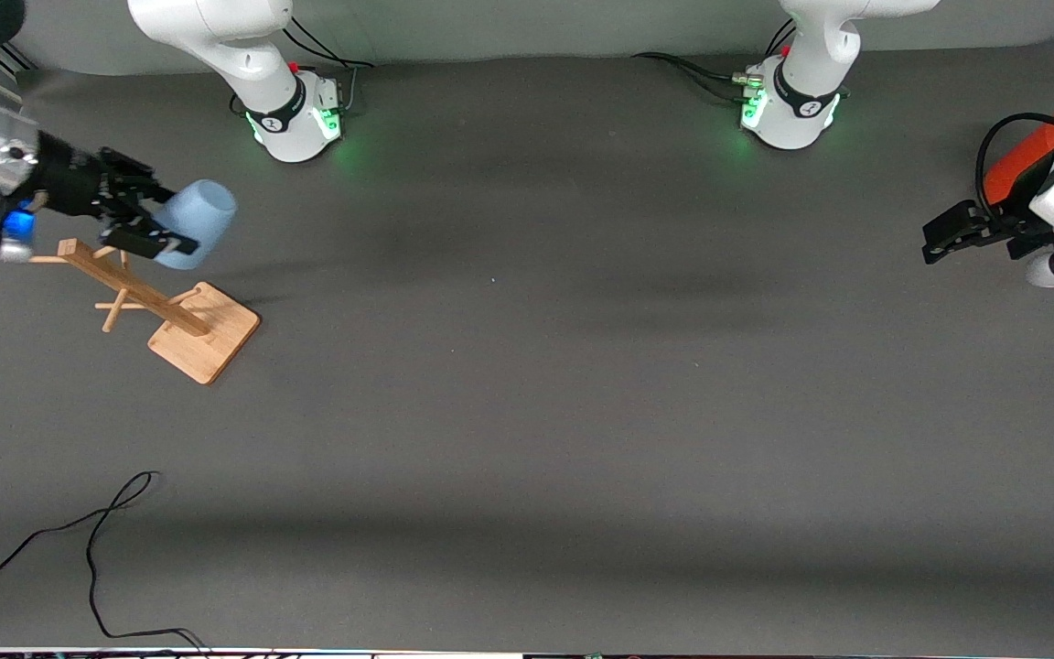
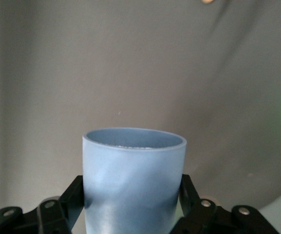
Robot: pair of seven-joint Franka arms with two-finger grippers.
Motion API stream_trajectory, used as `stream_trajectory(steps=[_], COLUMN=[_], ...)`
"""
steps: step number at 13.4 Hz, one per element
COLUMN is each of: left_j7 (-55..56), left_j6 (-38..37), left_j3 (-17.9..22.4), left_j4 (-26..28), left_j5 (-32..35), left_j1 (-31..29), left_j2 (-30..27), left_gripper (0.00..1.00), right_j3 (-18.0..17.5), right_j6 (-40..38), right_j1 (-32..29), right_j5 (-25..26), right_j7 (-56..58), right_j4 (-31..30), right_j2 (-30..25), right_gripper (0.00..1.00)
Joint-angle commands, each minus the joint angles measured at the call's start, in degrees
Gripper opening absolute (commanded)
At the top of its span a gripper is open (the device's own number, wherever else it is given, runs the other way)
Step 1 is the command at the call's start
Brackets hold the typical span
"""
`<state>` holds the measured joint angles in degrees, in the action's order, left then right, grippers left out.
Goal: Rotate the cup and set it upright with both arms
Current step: 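Grasp the blue cup and pull it off the stand's peg, then carry the cup to mid-table and set it down on its side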
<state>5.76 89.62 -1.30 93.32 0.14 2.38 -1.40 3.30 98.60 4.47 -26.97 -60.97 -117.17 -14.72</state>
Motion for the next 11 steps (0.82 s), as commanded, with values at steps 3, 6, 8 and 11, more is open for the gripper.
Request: stream_trajectory(steps=[3, 6, 8, 11], left_j7=[0.83, 0.83, 0.83, 0.83], left_j6=[-0.14, -0.14, -0.32, -0.32], left_j3=[0.34, 0.34, 0.34, 0.34], left_j4=[1.07, 0.90, 0.90, 0.81], left_j5=[-0.31, -0.31, -0.31, -0.31], left_j1=[0.52, 0.52, 0.52, 0.52], left_j2=[-1.14, -0.88, -0.97, -0.88], left_gripper=[1.00, 1.00, 1.00, 1.00], right_j3=[-15.83, -25.34, -32.19, -37.66], right_j6=[11.32, 21.43, 28.81, 34.89], right_j1=[0.10, 0.19, 0.36, 3.86], right_j5=[-2.04, 0.32, 6.80, 23.99], right_j7=[-18.79, -29.61, -39.44, -57.79], right_j4=[2.56, 2.65, 2.82, 4.84], right_j2=[4.68, 9.16, 13.98, 24.61], right_gripper=[0.55, 0.55, 0.55, 0.55])
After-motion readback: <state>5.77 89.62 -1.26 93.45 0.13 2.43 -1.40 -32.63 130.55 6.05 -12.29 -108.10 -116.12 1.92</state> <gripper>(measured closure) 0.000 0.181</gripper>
